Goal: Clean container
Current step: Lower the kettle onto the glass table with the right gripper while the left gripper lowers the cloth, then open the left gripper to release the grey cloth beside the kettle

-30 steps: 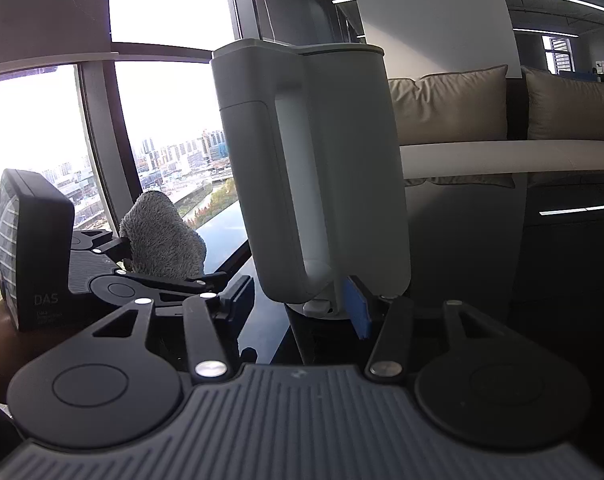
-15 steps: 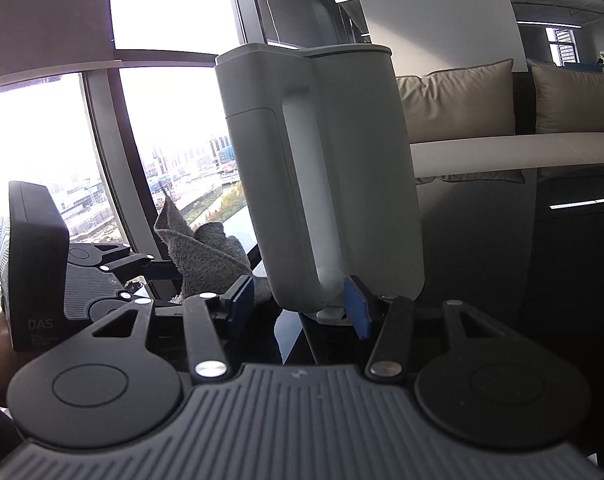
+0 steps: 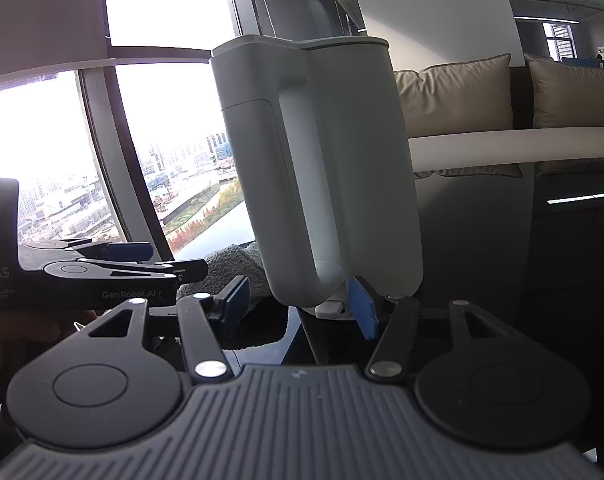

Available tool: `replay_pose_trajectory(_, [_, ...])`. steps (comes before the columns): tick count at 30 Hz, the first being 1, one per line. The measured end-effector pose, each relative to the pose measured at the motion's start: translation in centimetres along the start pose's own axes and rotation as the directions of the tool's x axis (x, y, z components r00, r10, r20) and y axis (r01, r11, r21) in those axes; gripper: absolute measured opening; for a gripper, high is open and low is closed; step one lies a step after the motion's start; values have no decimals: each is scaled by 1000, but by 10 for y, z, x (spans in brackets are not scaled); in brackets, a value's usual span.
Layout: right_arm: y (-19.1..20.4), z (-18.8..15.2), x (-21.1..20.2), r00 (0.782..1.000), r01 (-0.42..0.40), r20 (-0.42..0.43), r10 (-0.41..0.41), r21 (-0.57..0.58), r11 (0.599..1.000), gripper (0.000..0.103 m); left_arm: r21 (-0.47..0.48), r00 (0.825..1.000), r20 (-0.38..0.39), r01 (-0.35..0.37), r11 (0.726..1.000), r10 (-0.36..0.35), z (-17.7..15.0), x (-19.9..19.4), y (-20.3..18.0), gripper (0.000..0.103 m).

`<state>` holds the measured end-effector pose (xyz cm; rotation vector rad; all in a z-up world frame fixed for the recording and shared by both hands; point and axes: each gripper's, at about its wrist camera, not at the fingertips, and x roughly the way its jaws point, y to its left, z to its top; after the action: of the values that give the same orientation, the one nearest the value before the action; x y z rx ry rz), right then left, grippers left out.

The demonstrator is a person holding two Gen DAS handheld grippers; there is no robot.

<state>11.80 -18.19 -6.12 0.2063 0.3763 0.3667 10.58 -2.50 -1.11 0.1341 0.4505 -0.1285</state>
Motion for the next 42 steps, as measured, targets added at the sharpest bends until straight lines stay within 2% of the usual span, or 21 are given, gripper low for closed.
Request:
replay_pose_trajectory(5, [0,1,0,1000,9,6,-9,-2,1000,70,-76,1000,18,-13,997,14,0,-10,12,102])
replay_pose_trajectory(7, [0,1,0,1000,14,5,-14,-3,1000,72,-113,1000,18,-8,994,10,-1,-14,15,102])
replay_pose_trajectory(9, [-1,1,1,1000,25,0,-25,5,1000,84,-140,1000,18,-12,990,15,-3,-18,16,102])
replay_pose_trajectory(11, [-1,0,3,999,39,-8,-39,19,999,87,-157,1000,5,-17,987,18,-5,-21,16,102])
replay_pose_trajectory(16, [-2,-2,5,997,75,-18,-74,34,997,95,-157,999,-4,-35,987,34,-12,-31,11,102])
replay_pose_trajectory(18, [-1,-4,4,996,90,-15,-90,35,995,102,-158,999,0,-51,986,52,-15,-37,10,102])
replay_pose_trajectory(26, [6,-16,-5,990,142,-18,-142,19,990,102,-145,996,-20,-88,986,86,-26,-65,6,102])
replay_pose_trajectory(42, [13,-40,-39,982,188,-31,-188,-20,982,102,-161,997,-23,-82,984,79,-43,-106,0,102])
